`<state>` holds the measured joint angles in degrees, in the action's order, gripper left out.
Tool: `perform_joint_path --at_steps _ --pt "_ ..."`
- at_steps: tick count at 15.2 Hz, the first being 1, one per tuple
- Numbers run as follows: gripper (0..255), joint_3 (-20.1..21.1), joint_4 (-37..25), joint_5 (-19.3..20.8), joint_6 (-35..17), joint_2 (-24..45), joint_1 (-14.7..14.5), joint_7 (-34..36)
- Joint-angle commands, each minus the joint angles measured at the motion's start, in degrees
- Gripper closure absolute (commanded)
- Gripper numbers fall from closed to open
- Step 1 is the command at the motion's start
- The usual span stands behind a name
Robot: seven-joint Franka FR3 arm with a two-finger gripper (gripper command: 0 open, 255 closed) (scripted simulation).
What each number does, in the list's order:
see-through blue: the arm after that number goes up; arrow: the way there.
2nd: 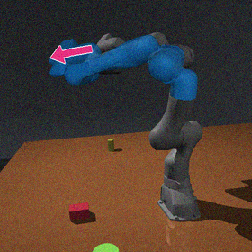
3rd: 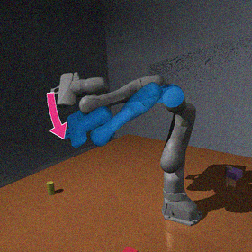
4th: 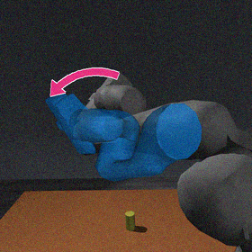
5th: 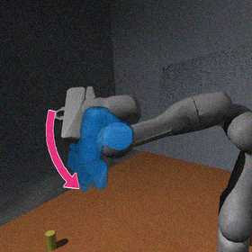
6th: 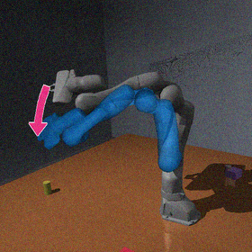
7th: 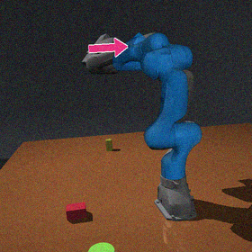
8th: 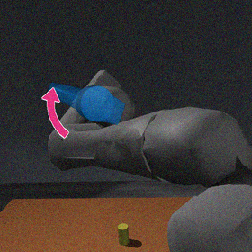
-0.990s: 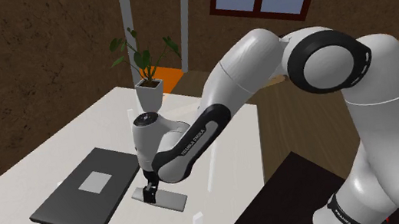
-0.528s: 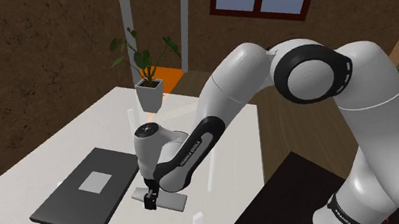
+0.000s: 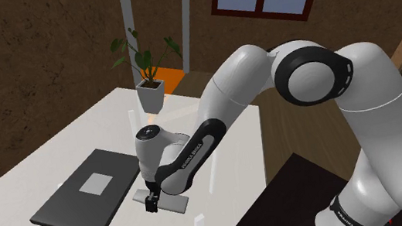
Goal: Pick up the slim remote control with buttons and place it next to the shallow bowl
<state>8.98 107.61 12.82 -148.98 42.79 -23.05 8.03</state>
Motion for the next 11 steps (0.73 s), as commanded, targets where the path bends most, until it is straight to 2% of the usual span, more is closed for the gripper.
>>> perform_joint_path --at_steps 1,11 --pt "255 0.0 0.0 0.0 0.0 0.0 0.0 0.0" --pt "255 0.1 0.3 -0.1 0.4 -0.7 0.1 -0.1"
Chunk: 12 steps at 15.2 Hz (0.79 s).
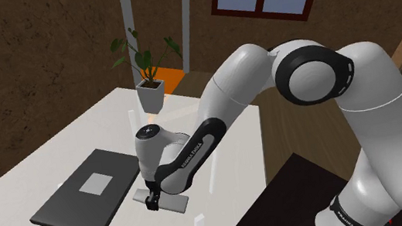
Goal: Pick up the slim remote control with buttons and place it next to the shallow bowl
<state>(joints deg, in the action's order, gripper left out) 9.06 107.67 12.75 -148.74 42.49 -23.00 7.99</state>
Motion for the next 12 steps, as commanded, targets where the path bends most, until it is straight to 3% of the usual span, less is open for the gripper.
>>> perform_joint_path --at_steps 1,12 --pt "255 0.2 0.5 -0.2 0.6 -1.1 0.2 -0.1" --pt "255 1.8 2.5 -1.8 5.8 -8.2 1.4 -1.2"
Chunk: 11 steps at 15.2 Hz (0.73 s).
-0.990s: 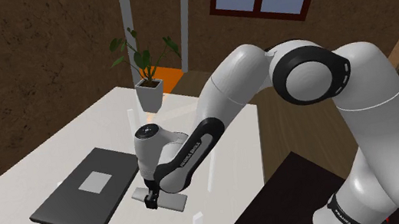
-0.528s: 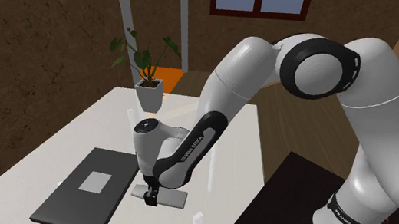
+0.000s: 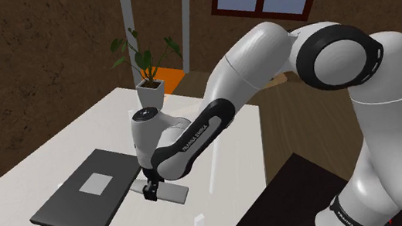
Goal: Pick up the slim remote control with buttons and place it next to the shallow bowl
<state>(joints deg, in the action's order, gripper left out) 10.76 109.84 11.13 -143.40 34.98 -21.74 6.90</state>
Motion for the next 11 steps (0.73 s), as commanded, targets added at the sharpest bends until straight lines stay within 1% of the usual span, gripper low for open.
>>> perform_joint_path --at_steps 1,11 --pt "255 0.3 0.4 -0.3 0.9 -1.3 0.2 -0.2" --pt "255 1.6 0.8 -2.0 6.3 -7.1 1.2 -1.4"
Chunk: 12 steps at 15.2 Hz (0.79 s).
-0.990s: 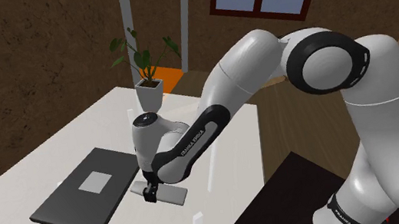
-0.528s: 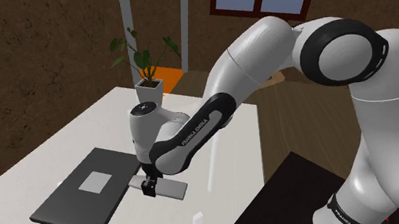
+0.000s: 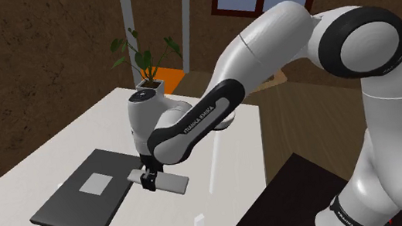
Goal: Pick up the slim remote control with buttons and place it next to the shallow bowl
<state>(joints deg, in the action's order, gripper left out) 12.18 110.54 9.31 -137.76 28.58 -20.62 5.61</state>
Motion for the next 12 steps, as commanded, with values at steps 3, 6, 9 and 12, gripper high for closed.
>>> perform_joint_path --at_steps 3,6,9,12 --pt "255 0.5 -0.1 -0.7 2.4 -2.3 0.3 -0.4" --pt "255 0.7 -0.2 -1.1 3.6 -3.4 0.5 -0.7" --pt "255 0.1 3.2 -1.8 2.2 -5.7 3.5 -4.5" --pt "255 -0.7 6.0 -2.6 1.1 -7.5 6.5 -8.5"
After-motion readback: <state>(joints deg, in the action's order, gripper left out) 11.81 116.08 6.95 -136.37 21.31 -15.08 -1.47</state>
